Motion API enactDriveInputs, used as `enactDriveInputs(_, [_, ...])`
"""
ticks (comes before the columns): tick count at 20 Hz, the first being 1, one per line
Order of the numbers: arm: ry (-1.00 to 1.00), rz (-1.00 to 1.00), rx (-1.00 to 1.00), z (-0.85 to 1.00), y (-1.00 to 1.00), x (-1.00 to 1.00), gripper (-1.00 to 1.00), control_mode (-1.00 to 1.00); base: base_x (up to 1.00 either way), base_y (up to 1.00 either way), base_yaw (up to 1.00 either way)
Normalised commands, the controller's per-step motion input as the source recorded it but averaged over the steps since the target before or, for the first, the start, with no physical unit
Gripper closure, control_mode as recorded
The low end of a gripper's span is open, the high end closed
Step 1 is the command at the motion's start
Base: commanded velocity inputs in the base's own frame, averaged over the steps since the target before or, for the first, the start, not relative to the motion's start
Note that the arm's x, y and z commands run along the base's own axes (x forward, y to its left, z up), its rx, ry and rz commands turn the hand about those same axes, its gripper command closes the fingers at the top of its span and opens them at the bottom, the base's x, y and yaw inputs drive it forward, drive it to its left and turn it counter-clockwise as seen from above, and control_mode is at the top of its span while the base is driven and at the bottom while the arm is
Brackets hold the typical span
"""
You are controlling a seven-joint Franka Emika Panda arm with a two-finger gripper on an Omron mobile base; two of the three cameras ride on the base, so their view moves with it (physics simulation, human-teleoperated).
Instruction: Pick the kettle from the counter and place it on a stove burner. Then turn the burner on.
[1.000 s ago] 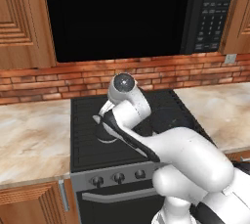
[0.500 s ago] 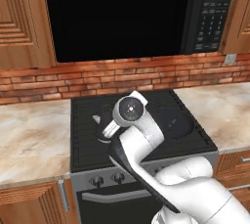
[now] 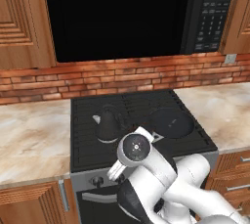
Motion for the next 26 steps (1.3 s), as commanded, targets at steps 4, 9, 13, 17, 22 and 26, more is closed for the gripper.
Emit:
enactDriveInputs(4, [0.03, 0.0, 0.0, -0.86, 0.31, -0.64, -1.0, -1.0, 0.0, 0.0, 0.0])
enactDriveInputs(9, [0.0, 0.0, 0.09, -0.93, 0.49, -0.49, -1.0, -1.0, 0.0, 0.0, 0.0])
enactDriveInputs(13, [-0.02, 0.0, 0.06, -0.93, 0.45, -0.28, -1.0, -1.0, 0.0, 0.0, 0.0])
enactDriveInputs(17, [-0.22, 0.0, 0.09, -0.6, 0.14, -0.01, -1.0, -1.0, 0.0, 0.0, 0.0])
enactDriveInputs(22, [-0.41, 0.0, 0.24, -0.17, -0.02, 0.0, -1.0, -1.0, 0.0, 0.0, 0.0])
enactDriveInputs(26, [-0.45, 0.0, 0.4, -0.08, -0.13, -0.08, -1.0, -1.0, 0.0, 0.0, 0.0])
